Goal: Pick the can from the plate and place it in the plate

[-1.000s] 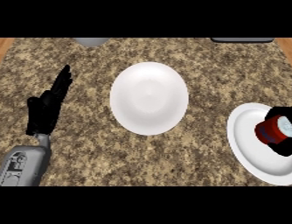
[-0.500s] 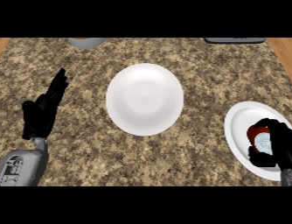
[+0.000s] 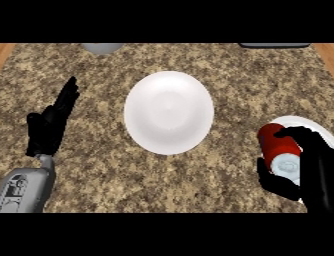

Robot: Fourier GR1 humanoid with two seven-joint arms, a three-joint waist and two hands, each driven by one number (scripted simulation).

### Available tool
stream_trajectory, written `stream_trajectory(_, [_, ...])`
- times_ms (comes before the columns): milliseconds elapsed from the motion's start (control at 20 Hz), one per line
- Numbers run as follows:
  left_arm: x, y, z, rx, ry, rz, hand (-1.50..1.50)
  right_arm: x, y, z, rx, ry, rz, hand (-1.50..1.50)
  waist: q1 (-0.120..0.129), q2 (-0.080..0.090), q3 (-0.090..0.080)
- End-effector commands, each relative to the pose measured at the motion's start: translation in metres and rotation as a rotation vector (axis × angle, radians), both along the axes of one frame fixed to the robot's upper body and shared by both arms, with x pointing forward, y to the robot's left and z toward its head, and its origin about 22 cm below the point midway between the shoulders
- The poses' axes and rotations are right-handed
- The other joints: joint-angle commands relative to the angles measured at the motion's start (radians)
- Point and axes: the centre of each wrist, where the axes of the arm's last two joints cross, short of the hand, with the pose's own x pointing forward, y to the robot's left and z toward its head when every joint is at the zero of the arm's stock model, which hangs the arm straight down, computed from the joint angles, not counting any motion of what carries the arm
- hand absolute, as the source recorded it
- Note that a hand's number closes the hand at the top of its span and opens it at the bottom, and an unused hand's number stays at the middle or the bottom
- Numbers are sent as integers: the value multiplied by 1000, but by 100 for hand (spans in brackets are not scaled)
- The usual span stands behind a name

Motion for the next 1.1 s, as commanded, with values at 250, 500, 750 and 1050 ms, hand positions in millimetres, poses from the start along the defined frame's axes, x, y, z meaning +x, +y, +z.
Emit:
stream_trajectory(250, [11, -7, -5, 6, -14, -17, 0, 16, 75, 61, 118, -76, 182, 150, 14, 6, 2])
stream_trajectory(500, [5, -8, 5, 4, -10, -8, 0, 72, 114, 47, 168, -17, 191, 150, 27, 8, 3])
stream_trajectory(750, [3, -10, 18, 10, -16, -23, 0, 119, 131, 23, 218, 6, 231, 150, 37, 10, 3])
stream_trajectory(1050, [10, -11, 14, 2, -11, -36, 0, 143, 165, -3, 42, 126, 196, 150, 42, 11, 2])
